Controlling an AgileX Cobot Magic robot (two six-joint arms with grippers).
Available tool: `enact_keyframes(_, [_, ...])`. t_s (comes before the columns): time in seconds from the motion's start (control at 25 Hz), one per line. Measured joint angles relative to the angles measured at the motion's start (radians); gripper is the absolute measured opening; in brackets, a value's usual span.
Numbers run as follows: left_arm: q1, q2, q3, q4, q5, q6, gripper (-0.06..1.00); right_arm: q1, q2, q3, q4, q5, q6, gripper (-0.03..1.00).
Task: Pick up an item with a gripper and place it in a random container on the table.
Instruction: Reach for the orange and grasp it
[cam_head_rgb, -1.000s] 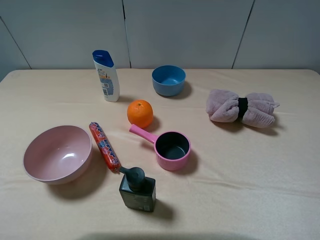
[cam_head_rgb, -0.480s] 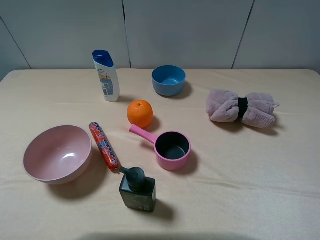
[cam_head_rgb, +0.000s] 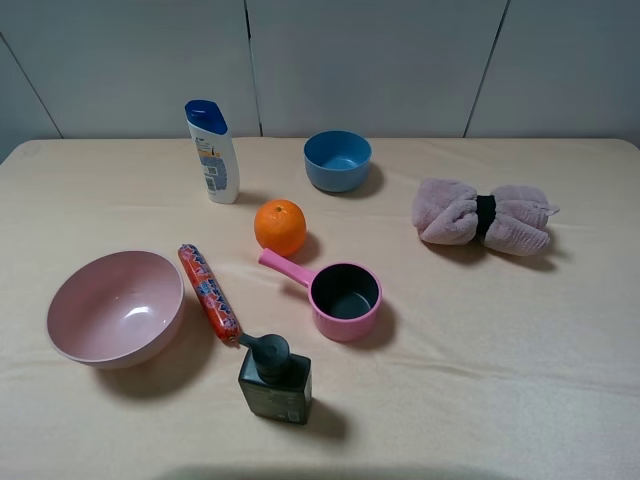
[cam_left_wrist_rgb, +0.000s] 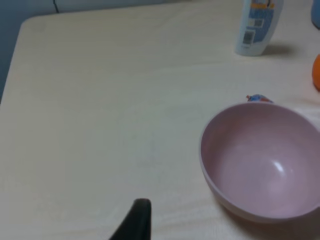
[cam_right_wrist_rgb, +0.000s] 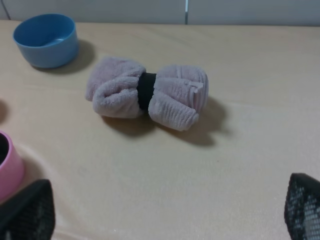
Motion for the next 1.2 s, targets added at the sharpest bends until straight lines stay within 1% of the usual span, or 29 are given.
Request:
enact_keyframes(0.32, [0.000,0.009,-0.070,-0.022,0.008,0.005,0.97,0.000,0.000,0.000,0.000,0.000,0.000,0.69])
enact_keyframes(0.52, [0.000,0.138,-0.113,-0.030,0.007,0.005,0.97,0.000,0.000,0.000,0.000,0.000,0.000,0.69])
enact_keyframes(0.72, [0.000,0.308,-0.149,-0.037,0.003,0.020,0.97,0.000,0.000,0.000,0.000,0.000,0.000,0.69])
enact_keyframes(0.88, [0.000,0.449,-0.185,-0.078,-0.006,0.037,0.97,0.000,0.000,0.000,0.000,0.000,0.000,0.69])
enact_keyframes(1.12, [0.000,0.653,-0.246,-0.174,-0.014,0.133,0.97,0.000,0.000,0.000,0.000,0.000,0.000,0.69])
enact_keyframes(1.2, [0.000,0.718,-0.268,-0.196,-0.014,0.145,0.97,0.000,0.000,0.000,0.000,0.000,0.000,0.69])
